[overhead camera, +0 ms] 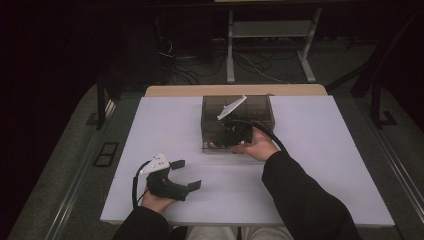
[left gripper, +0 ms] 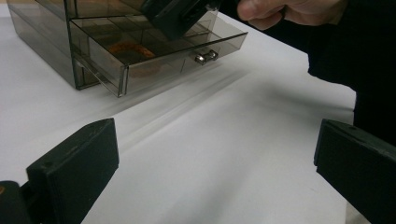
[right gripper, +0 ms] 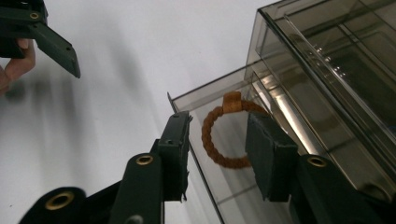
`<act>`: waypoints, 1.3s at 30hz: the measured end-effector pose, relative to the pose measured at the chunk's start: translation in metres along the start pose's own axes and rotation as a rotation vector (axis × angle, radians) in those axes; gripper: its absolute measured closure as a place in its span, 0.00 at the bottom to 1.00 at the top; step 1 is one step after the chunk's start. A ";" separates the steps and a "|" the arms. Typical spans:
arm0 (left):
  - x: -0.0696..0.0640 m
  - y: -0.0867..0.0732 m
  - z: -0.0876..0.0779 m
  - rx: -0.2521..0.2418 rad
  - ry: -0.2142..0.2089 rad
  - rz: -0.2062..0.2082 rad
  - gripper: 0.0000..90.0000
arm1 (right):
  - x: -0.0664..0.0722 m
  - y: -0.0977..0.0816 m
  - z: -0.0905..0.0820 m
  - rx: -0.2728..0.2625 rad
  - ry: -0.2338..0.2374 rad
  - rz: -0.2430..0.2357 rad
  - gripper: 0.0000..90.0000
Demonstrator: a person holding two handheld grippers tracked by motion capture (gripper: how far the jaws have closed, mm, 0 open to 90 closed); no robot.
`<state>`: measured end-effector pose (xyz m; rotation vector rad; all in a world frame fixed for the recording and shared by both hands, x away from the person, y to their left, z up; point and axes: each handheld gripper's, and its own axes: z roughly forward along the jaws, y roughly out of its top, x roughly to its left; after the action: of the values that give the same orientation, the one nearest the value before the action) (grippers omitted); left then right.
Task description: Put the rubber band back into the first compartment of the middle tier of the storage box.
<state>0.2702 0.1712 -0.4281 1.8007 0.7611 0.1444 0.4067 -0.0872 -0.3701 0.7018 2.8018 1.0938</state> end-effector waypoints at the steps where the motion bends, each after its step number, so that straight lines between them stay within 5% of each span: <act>1: 0.000 0.000 0.000 0.002 0.000 0.002 0.00 | 0.000 -0.001 -0.002 -0.001 -0.005 -0.003 0.62; 8: 0.000 0.000 0.001 -0.004 -0.001 -0.004 0.00 | -0.001 -0.009 -0.017 -0.008 -0.029 0.026 0.48; 18: 0.000 0.000 0.001 -0.005 -0.002 -0.009 0.00 | 0.001 -0.025 -0.035 -0.024 -0.036 0.092 0.13; 22: 0.000 0.000 0.001 -0.003 -0.003 -0.008 0.00 | 0.002 -0.034 -0.045 -0.042 -0.030 0.112 0.11; 24: 0.000 0.000 0.001 -0.003 -0.003 -0.007 0.00 | 0.005 -0.039 -0.050 -0.045 -0.036 0.124 0.00; 39: 0.000 -0.001 0.001 -0.003 -0.002 -0.010 0.00 | 0.012 -0.076 -0.082 -0.080 -0.063 0.157 0.00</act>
<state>0.2702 0.1700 -0.4290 1.7938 0.7682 0.1373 0.3487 -0.1827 -0.3571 0.9440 2.6719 1.1776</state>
